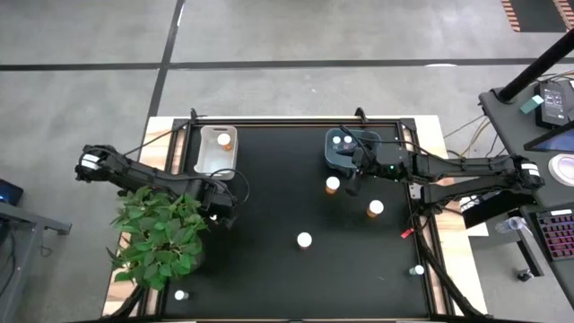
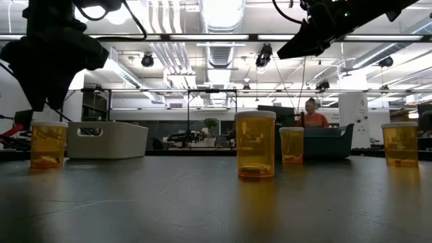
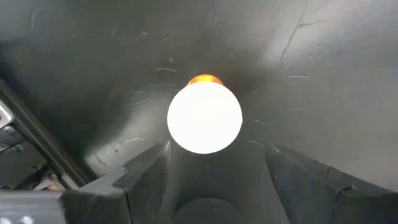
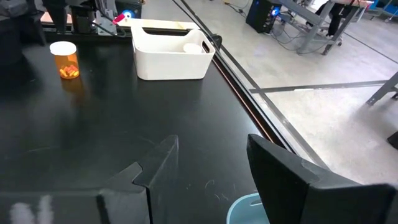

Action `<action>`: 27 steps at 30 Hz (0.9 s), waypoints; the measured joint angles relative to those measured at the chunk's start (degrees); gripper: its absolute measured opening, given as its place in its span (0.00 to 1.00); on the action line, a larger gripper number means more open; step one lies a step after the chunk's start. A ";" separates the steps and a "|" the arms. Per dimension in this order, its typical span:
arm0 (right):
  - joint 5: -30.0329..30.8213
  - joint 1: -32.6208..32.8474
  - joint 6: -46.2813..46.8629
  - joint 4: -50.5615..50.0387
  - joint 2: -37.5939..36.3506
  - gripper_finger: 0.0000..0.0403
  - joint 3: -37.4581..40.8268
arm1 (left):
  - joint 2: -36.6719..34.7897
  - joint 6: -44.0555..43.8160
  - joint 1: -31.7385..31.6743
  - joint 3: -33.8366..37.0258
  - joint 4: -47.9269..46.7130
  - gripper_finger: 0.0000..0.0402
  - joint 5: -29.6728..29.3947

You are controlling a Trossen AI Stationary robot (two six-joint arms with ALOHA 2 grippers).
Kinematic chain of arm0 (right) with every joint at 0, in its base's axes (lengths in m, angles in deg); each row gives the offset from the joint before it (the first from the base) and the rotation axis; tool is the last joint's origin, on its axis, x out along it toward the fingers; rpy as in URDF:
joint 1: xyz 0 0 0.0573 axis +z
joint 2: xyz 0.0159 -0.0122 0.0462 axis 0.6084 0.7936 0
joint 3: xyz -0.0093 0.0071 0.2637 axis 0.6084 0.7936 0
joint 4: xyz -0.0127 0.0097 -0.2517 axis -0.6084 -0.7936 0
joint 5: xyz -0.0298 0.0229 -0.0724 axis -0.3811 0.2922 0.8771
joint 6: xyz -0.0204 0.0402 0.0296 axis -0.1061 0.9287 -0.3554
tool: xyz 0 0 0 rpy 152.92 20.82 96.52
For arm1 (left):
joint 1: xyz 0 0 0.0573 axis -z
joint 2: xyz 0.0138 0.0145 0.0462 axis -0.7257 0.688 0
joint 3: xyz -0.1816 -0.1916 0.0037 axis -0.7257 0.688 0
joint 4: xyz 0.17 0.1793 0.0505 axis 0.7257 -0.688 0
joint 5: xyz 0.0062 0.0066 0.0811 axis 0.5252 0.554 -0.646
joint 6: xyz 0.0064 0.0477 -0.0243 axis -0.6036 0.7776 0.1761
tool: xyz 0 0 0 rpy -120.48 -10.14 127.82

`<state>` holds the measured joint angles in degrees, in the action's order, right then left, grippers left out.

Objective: Pick and place medicine bottles into bin by pill shape (circle, oval)
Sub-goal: Put the big orange pill bottle into the white bin

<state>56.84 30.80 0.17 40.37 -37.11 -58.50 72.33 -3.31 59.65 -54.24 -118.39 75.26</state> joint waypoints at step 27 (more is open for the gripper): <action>0.00 0.00 -0.37 0.00 0.00 0.46 0.02 | 0.00 -2.04 -0.31 7.78 9.12 0.77 -3.41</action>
<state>56.84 30.80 -0.20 40.37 -37.11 -58.48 72.33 -5.35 59.35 -46.46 -109.27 71.84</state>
